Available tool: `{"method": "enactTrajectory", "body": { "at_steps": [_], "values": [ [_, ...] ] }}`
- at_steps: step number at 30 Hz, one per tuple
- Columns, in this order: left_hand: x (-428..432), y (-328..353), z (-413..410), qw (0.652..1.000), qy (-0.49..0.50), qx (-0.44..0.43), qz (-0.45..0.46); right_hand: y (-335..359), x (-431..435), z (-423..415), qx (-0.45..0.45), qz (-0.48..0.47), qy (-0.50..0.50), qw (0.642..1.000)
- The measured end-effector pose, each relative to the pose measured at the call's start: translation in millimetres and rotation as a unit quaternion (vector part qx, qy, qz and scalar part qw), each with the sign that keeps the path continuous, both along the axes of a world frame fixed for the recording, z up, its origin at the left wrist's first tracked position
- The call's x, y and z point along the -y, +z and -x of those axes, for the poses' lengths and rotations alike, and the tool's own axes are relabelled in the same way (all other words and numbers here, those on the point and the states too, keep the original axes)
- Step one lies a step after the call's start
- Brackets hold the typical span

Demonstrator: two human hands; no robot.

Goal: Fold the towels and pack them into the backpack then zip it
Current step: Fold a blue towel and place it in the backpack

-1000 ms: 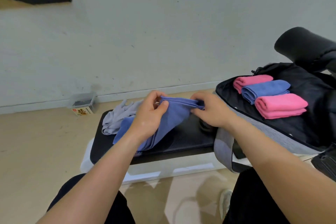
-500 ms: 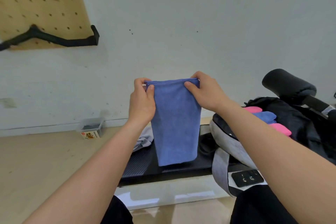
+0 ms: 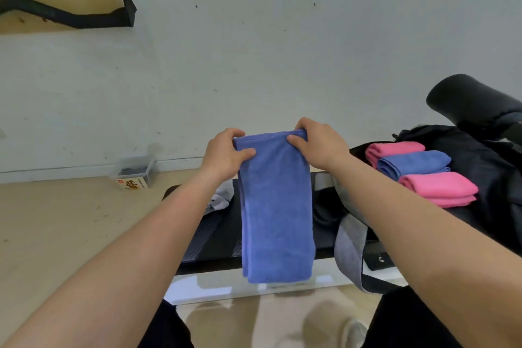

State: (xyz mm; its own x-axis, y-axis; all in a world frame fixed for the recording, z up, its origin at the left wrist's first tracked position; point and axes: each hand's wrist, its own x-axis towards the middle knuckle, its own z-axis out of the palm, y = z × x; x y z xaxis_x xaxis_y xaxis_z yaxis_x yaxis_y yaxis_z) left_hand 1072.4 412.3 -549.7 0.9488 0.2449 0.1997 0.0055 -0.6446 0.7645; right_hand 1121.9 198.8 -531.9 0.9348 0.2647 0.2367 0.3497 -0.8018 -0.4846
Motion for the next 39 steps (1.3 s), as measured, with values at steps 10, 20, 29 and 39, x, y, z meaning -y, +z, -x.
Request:
{"method": "enactTrajectory", "body": {
  "at_steps": [10,20,29,39],
  "values": [
    [0.8,-23.7,-69.0,0.998,0.032,-0.01,-0.053,-29.0,-11.7,-66.4,-0.064,-0.101,-0.004,0.993],
    [2.1,-47.5,7.6,0.996,-0.061,-0.011,-0.064,-51.9,23.0,-3.2,-0.061,-0.06,0.062,0.994],
    [4.9,-93.4,75.8,0.974,-0.152,-0.029,-0.165,-111.5,39.2,68.3,-0.047,0.035,0.129,0.99],
    [15.1,-93.0,66.6,0.939,-0.115,0.037,-0.321,-106.8,25.1,69.5,0.098,0.151,0.12,0.976]
  ]
}}
